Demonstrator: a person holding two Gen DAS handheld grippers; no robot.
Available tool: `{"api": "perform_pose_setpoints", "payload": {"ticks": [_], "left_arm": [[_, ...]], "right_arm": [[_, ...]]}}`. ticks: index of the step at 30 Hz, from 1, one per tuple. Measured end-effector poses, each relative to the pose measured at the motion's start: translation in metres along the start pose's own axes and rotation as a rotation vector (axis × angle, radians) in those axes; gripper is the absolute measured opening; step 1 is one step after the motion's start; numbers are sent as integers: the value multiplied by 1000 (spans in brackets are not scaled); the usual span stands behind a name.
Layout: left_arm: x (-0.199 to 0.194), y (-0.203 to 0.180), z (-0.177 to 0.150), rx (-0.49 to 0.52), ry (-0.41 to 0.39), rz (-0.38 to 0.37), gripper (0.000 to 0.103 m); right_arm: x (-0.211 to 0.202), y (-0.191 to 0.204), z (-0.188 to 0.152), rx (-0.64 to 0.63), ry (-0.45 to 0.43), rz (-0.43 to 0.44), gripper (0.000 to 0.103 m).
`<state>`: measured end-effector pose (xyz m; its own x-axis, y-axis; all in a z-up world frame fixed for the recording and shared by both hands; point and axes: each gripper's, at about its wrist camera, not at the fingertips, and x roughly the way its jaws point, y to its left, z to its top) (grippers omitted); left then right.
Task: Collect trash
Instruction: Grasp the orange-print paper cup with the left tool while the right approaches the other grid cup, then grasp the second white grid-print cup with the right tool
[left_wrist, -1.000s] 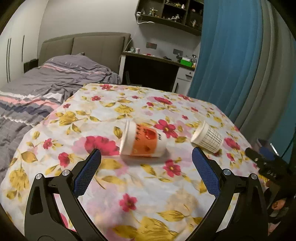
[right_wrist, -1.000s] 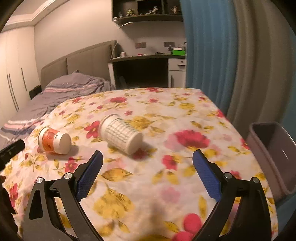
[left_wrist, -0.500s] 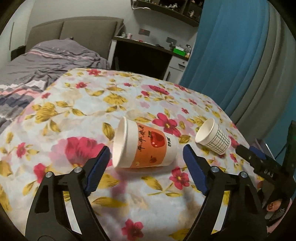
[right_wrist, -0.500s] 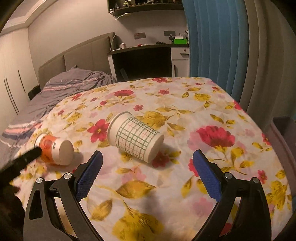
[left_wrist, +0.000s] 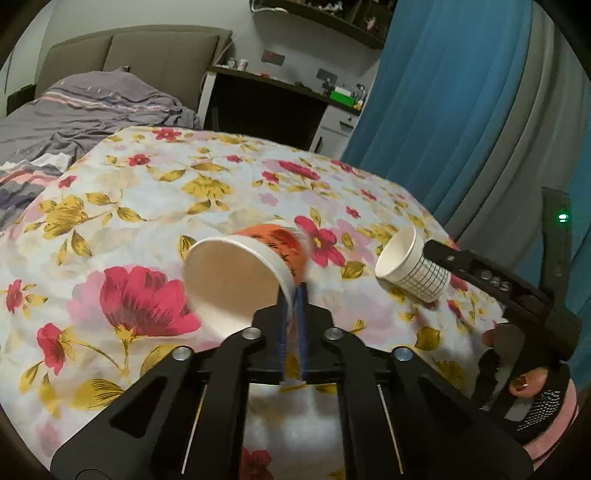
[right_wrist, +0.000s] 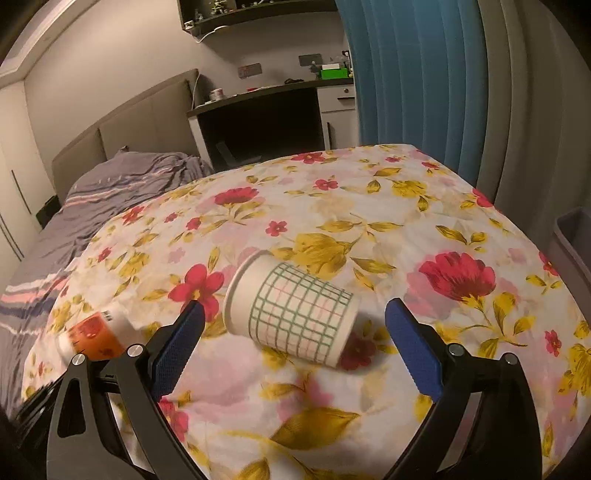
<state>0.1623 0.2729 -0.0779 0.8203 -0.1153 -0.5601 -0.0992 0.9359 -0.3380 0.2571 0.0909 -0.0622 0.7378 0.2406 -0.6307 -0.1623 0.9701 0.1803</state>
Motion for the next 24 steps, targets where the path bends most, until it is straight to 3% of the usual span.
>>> {"api": "perform_pose_setpoints", "payload": {"ticks": [11, 14, 16, 24], "left_arm": [[-6, 2, 0, -16, -25, -33, 2], [-6, 1, 1, -11, -21, -40, 2], [-5, 1, 1, -12, -17, -41, 2], [-4, 0, 1, 2, -15, -39, 2]], "right_arm": [[26, 1, -2, 43, 46, -64, 94], [28, -2, -3, 61, 61, -61, 89], [30, -5, -4, 67, 77, -61, 80], [22, -14, -9, 66, 67, -54, 78]]}}
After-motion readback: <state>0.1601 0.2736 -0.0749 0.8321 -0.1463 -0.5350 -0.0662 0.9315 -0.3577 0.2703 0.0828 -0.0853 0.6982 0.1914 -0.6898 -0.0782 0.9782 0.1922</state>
